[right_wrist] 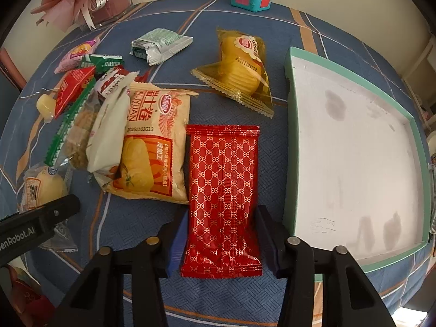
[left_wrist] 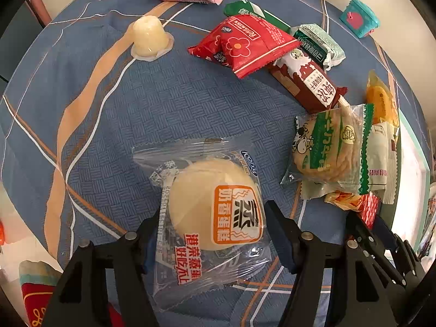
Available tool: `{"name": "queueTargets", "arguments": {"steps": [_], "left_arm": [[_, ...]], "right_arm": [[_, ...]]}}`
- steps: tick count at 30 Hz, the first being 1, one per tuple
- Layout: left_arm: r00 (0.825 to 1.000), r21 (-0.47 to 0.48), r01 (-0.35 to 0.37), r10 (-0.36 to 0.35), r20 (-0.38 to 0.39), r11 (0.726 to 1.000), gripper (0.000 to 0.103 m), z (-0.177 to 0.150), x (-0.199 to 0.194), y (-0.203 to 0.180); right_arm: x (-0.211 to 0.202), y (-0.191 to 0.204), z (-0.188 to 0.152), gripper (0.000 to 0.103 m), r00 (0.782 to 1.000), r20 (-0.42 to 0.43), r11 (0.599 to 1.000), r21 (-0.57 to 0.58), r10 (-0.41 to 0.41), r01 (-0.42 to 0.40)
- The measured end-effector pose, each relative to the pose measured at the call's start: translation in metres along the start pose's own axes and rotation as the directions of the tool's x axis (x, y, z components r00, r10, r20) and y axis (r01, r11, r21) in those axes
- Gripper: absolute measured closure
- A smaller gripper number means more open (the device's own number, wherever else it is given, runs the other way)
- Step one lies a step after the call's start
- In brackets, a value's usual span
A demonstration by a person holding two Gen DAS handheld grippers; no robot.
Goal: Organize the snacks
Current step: 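Close left tool on the wrapped bun while right tool closes on the red wafer packet, then carry the bun with left tool into the teal-rimmed tray while right tool drops the red packet there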
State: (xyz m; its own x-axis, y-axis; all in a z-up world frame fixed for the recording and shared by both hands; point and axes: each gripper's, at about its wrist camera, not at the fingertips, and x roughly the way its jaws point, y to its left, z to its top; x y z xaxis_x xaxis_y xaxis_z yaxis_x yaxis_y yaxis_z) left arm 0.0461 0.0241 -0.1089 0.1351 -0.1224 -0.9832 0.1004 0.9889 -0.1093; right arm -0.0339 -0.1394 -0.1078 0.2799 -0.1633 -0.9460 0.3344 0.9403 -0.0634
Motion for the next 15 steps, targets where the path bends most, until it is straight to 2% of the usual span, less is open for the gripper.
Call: {"name": "queueTargets", "arguments": {"steps": [5, 10, 15], "left_arm": [[1.000, -0.017, 0.017, -0.017, 0.010, 1.000, 0.048, 0.002, -0.003, 0.004], [0.999, -0.018, 0.035, -0.035, 0.033, 0.999, 0.050, 0.003, -0.011, 0.003], [0.994, -0.013, 0.059, -0.058, 0.091, 0.998, 0.050, 0.003, -0.028, 0.002]], "right_arm": [[-0.005, -0.004, 0.000, 0.057, 1.000, -0.006, 1.000, 0.016, 0.011, -0.011], [-0.011, -0.012, 0.002, 0.057, 0.999, -0.008, 0.997, 0.058, 0.045, -0.045], [-0.023, -0.021, 0.005, 0.058, 0.996, 0.025, 0.991, 0.100, 0.086, -0.089]]}}
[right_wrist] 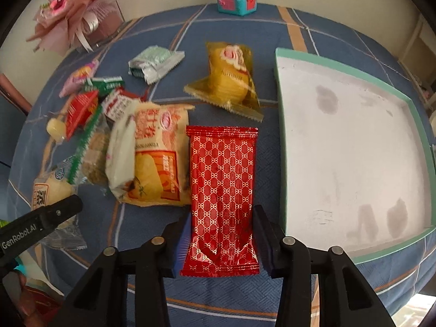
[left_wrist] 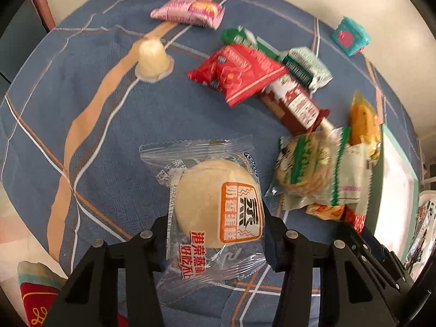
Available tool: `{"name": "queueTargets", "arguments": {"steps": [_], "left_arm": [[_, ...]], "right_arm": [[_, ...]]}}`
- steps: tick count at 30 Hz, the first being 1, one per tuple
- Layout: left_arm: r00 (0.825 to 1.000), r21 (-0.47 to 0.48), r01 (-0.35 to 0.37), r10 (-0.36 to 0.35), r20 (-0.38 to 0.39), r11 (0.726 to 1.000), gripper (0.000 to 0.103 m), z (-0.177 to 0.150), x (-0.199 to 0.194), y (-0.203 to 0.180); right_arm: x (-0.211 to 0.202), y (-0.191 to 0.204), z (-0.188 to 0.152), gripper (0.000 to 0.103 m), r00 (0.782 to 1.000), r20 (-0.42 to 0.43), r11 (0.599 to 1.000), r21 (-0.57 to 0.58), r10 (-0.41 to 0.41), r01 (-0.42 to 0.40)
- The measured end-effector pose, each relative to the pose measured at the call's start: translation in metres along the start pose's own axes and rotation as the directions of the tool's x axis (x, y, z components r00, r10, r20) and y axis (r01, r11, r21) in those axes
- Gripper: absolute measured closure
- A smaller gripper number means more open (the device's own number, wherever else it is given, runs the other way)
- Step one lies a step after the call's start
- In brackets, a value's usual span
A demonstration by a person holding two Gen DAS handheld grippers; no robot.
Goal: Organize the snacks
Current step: 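Carry the bun with left tool into the teal-rimmed tray while right tool drops the red packet there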
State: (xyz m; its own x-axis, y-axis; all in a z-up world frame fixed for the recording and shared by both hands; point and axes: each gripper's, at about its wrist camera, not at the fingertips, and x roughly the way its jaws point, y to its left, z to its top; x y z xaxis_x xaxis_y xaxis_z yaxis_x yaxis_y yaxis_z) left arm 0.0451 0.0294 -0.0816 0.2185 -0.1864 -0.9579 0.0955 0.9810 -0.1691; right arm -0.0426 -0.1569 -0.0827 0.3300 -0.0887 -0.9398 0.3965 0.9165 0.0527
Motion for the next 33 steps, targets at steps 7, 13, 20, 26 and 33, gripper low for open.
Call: {"name": "queueTargets", "arguments": {"steps": [7, 13, 20, 26, 33], "left_arm": [[0.995, 0.006, 0.028, -0.029, 0.093, 1.000, 0.050, 0.001, -0.030, -0.007], [0.986, 0.038, 0.043, -0.049, 0.162, 0.998, 0.050, -0.002, -0.048, -0.015], [0.978, 0.160, 0.049, -0.080, 0.194, 0.986, 0.050, -0.001, -0.055, -0.051], [0.968, 0.304, 0.070, -0.138, 0.211, 0.950, 0.050, -0.005, -0.061, -0.103], [0.955, 0.477, 0.092, -0.213, 0.206, 0.874, 0.050, -0.011, -0.056, -0.173]], "right_arm": [[-0.034, -0.001, 0.005, 0.058, 0.995, 0.092, 0.999, 0.019, 0.041, -0.043], [-0.057, -0.004, 0.009, 0.058, 0.985, 0.163, 0.998, 0.030, 0.055, -0.060], [-0.059, -0.030, 0.017, 0.058, 0.984, 0.179, 0.991, 0.128, 0.012, -0.035], [-0.061, -0.073, 0.023, 0.058, 0.979, 0.182, 0.972, 0.229, -0.087, 0.044], [-0.054, -0.125, 0.031, 0.057, 0.973, 0.152, 0.932, 0.345, -0.173, 0.111]]}}
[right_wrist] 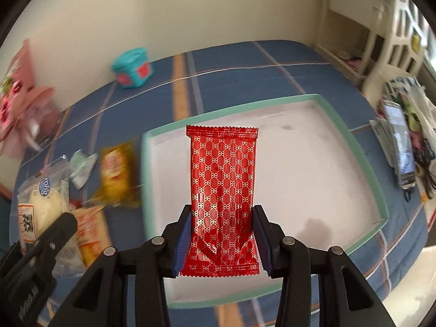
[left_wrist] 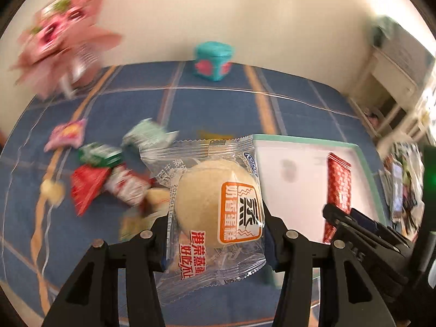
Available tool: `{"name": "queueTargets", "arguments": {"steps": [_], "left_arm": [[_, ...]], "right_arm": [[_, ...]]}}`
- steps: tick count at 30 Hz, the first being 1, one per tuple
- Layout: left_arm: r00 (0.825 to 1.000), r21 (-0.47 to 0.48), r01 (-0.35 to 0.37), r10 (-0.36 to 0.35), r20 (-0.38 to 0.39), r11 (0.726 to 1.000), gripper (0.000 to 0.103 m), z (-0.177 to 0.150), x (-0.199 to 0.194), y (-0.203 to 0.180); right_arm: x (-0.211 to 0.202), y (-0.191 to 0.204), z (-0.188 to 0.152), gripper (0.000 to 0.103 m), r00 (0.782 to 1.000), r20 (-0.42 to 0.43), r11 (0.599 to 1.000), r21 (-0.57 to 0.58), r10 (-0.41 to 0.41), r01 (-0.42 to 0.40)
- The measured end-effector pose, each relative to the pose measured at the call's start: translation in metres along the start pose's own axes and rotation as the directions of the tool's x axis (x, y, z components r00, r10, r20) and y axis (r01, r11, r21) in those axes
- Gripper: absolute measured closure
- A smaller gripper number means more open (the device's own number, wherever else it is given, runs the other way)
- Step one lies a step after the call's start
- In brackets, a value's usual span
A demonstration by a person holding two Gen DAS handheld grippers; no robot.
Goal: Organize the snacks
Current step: 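Carry the bun with left tool into the teal-rimmed tray while right tool drops the red packet there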
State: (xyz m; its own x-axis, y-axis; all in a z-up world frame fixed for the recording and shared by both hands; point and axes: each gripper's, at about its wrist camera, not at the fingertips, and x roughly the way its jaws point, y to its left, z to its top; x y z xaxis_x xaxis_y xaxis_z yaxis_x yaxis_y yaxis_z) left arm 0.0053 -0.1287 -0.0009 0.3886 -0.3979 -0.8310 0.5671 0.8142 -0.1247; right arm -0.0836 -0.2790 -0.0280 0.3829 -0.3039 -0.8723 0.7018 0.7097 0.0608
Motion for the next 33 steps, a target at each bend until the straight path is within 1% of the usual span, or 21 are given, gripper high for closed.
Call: {"name": "queueTargets", "arguments": {"steps": [5, 8, 10, 14, 21, 28, 30, 31, 33], "left_arm": [[0.999, 0.128, 0.031, -0.032, 0.006, 0.991, 0.049, 0.010, 0.021, -0.048], [0.999, 0.175, 0.035, -0.033, -0.015, 0.984, 0.049, 0.014, 0.037, -0.069], [0.999, 0.192, 0.043, -0.038, -0.029, 0.981, 0.049, 0.016, 0.050, -0.079], [0.997, 0.201, 0.049, -0.035, -0.074, 0.978, 0.049, 0.021, 0.079, -0.090], [0.996, 0.218, 0.044, -0.025, -0.088, 0.975, 0.049, 0.029, 0.107, -0.099], [0.993, 0.189, 0.049, -0.027, -0.118, 0.981, 0.049, 0.031, 0.129, -0.096], [0.991, 0.180, 0.049, -0.025, -0.130, 0.982, 0.047, 0.031, 0.132, -0.095], [0.991, 0.178, 0.051, -0.027, -0.132, 0.983, 0.043, 0.031, 0.132, -0.094], [0.990, 0.182, 0.057, -0.032, -0.140, 0.982, 0.040, 0.032, 0.131, -0.095]], "right_arm": [[0.015, -0.030, 0.014, 0.057, 0.997, -0.005, 0.996, 0.058, -0.071, 0.071], [0.027, -0.044, 0.022, 0.057, 0.996, -0.016, 0.992, 0.086, -0.088, 0.089], [0.032, -0.053, 0.026, 0.057, 0.993, -0.017, 0.989, 0.092, -0.114, 0.115], [0.040, -0.061, 0.038, 0.057, 0.992, -0.015, 0.986, 0.105, -0.126, 0.127], [0.058, -0.067, 0.053, 0.057, 0.990, -0.019, 0.984, 0.112, -0.137, 0.138], [0.071, -0.069, 0.058, 0.057, 0.989, -0.036, 0.984, 0.109, -0.141, 0.144], [0.073, -0.069, 0.057, 0.057, 0.990, -0.043, 0.984, 0.109, -0.137, 0.141], [0.074, -0.068, 0.057, 0.057, 0.990, -0.046, 0.985, 0.107, -0.134, 0.138], [0.075, -0.068, 0.058, 0.055, 0.991, -0.047, 0.986, 0.106, -0.126, 0.130]]}}
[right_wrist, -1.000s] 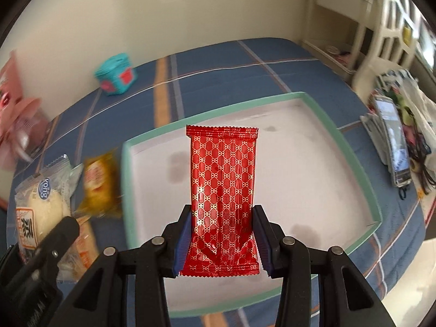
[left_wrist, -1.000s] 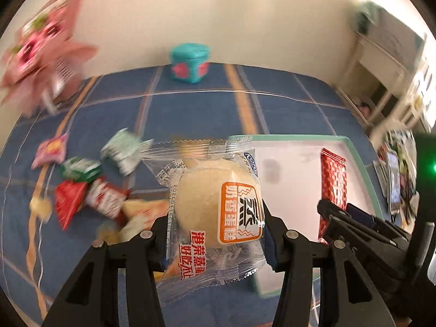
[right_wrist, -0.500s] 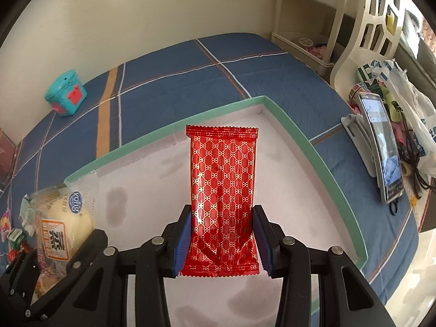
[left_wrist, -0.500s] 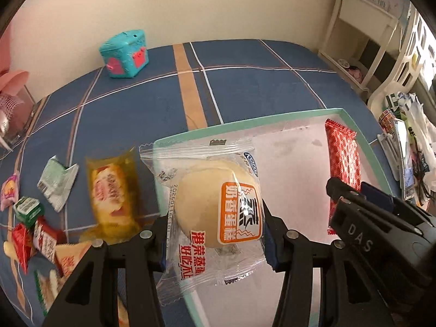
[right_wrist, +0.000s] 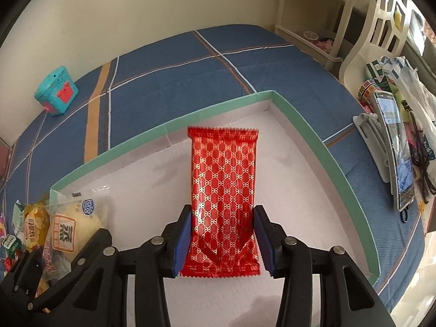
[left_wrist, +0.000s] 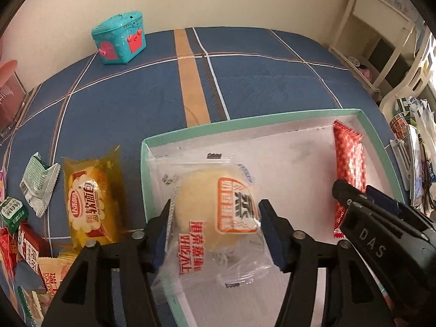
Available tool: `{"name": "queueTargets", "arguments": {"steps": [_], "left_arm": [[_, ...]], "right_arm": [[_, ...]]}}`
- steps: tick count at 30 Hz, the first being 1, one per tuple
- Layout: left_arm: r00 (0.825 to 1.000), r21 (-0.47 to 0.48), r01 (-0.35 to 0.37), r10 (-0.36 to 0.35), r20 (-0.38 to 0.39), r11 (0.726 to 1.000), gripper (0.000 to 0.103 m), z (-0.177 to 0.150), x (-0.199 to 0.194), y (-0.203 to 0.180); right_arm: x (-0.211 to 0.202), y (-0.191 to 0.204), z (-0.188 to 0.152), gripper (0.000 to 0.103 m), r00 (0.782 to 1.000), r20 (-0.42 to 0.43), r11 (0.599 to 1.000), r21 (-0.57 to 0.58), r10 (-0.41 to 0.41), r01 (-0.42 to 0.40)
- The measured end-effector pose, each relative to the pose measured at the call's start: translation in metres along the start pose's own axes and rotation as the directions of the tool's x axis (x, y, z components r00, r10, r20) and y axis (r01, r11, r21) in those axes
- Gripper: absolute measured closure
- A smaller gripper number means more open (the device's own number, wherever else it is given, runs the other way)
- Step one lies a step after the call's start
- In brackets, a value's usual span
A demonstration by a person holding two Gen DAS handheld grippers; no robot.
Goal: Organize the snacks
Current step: 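Carry the bun with left tool into the teal-rimmed tray while right tool drops the red packet there, then withdraw both open tools from the tray back toward the snack pile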
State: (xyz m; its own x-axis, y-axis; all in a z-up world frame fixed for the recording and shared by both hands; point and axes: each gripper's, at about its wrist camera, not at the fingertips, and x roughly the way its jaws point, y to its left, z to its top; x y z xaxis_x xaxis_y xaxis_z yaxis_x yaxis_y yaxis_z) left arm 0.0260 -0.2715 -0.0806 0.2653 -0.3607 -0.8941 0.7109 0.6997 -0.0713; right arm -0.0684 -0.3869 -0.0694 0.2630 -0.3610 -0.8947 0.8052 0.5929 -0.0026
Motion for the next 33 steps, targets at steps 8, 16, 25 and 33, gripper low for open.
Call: {"name": "queueTargets", "arguments": {"steps": [8, 16, 25, 33], "left_arm": [[1.000, 0.010, -0.016, 0.016, 0.004, 1.000, 0.033, 0.002, -0.022, 0.002], [0.999, -0.016, -0.026, 0.026, 0.034, 1.000, 0.031, -0.004, -0.059, 0.014], [0.994, -0.179, -0.108, 0.109, -0.004, 0.978, 0.031, -0.030, -0.075, 0.068], [0.982, -0.319, -0.187, 0.181, -0.049, 0.929, 0.031, -0.060, -0.085, 0.118]], "right_arm": [[-0.022, -0.003, 0.001, 0.051, 0.999, 0.029, 1.000, -0.001, 0.015, -0.015], [-0.054, -0.004, -0.006, 0.050, 0.998, 0.053, 0.999, 0.001, 0.044, -0.044], [-0.064, 0.002, -0.030, 0.051, 0.997, -0.002, 0.997, -0.009, 0.079, -0.079], [-0.070, 0.030, -0.056, 0.051, 0.994, -0.038, 0.991, -0.080, 0.103, -0.105]]}}
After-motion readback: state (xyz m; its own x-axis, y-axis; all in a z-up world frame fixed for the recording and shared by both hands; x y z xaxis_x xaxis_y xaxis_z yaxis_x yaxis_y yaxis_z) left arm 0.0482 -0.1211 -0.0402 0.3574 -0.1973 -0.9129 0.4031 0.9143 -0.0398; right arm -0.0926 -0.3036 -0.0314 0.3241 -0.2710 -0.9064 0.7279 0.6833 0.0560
